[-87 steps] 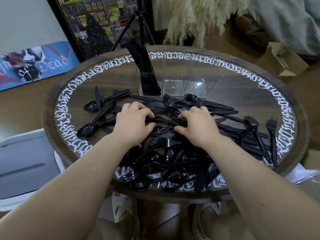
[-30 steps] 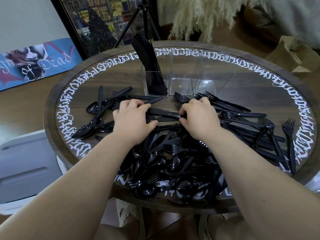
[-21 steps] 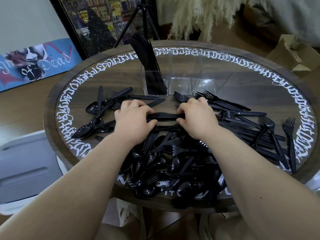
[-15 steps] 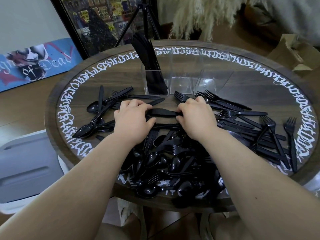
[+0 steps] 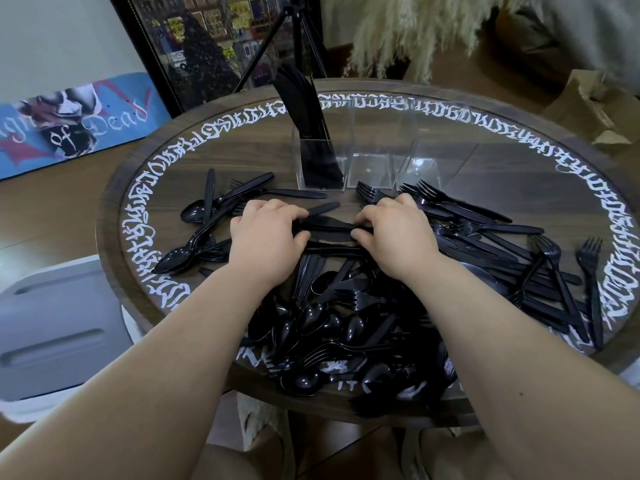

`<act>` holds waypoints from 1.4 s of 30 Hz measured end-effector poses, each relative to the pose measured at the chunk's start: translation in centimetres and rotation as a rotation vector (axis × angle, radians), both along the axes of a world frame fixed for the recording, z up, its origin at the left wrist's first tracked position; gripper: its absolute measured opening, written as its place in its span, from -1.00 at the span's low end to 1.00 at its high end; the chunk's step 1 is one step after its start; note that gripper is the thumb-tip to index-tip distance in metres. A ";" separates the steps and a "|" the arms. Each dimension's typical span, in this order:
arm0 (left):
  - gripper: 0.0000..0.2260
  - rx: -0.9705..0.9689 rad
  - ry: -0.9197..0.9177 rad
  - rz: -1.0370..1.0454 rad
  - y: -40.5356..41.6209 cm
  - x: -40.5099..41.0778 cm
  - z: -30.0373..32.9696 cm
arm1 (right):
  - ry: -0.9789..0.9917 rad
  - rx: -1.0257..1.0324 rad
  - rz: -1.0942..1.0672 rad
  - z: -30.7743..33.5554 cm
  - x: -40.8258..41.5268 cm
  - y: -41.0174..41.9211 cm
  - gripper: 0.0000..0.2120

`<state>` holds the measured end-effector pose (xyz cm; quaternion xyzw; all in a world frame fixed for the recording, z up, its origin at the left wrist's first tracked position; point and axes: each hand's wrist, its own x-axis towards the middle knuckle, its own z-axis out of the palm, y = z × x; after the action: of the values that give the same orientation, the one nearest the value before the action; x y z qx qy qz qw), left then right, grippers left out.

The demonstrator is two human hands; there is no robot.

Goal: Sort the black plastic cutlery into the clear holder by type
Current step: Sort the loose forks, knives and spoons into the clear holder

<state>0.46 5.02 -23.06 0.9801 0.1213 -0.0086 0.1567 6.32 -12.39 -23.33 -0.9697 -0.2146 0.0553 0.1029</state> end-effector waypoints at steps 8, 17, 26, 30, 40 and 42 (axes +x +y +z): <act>-0.69 0.030 0.013 0.004 -0.1 0.1 -0.2 | 0.089 0.003 0.036 0.5 0.5 -0.3 -0.74; -0.59 0.025 0.027 0.012 0.0 0.0 -0.3 | 0.111 -0.062 0.008 0.7 0.5 -0.1 -0.75; -0.63 -0.054 -0.107 -0.041 -0.3 0.0 0.4 | 0.031 0.109 0.034 0.7 0.2 -0.3 -0.86; -0.69 -0.143 -0.182 -0.062 -0.3 0.0 1.1 | -0.032 0.207 0.076 1.2 0.2 -0.6 -0.89; -0.61 -0.551 -0.377 0.143 -0.7 0.2 2.4 | 0.285 0.631 -0.007 3.5 -0.6 -0.3 -0.86; -0.58 -0.662 -0.350 0.225 -0.7 0.2 2.6 | 0.351 0.680 -0.023 3.8 -0.8 -0.4 -0.86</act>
<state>0.69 4.31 -20.43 0.8437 0.1902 0.1374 0.4828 5.53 -12.78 -19.58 -0.8584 -0.1888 0.1449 0.4544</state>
